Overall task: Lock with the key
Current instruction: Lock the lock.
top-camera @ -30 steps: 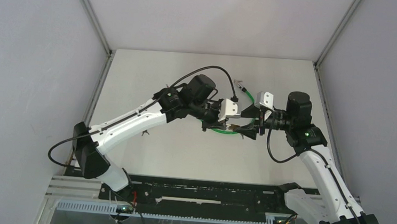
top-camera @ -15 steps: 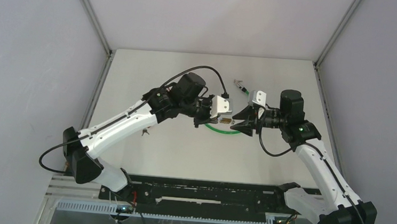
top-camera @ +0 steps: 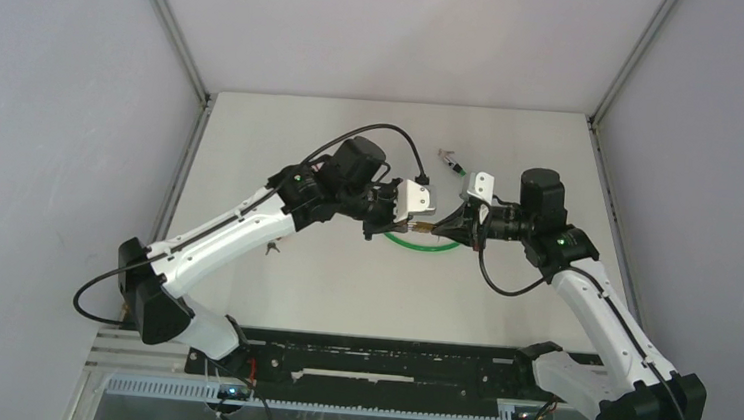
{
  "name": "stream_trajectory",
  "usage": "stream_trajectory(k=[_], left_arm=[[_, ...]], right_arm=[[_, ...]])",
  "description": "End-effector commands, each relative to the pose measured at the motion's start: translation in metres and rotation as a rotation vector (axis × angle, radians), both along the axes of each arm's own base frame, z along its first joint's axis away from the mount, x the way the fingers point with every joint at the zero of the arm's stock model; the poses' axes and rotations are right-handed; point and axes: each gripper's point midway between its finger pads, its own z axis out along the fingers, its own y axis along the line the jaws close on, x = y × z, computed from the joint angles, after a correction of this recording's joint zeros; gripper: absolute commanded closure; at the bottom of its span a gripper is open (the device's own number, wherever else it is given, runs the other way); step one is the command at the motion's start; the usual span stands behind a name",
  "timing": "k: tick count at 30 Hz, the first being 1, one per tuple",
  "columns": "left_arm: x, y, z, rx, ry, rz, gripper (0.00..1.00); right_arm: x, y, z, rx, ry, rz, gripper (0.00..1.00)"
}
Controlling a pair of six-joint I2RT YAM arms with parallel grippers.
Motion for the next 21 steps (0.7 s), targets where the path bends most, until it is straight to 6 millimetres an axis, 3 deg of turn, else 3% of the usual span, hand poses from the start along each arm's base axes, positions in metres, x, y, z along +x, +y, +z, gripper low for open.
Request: stream_trajectory(k=[1, 21], left_arm=[[0.002, -0.003, 0.018, -0.052, -0.039, -0.002, 1.00], [0.032, 0.030, 0.017, -0.014, -0.147, 0.129, 1.00]], right_arm=[[0.005, -0.002, 0.018, 0.009, -0.073, -0.009, 1.00], [0.042, -0.037, 0.021, -0.029, -0.123, -0.221, 1.00]])
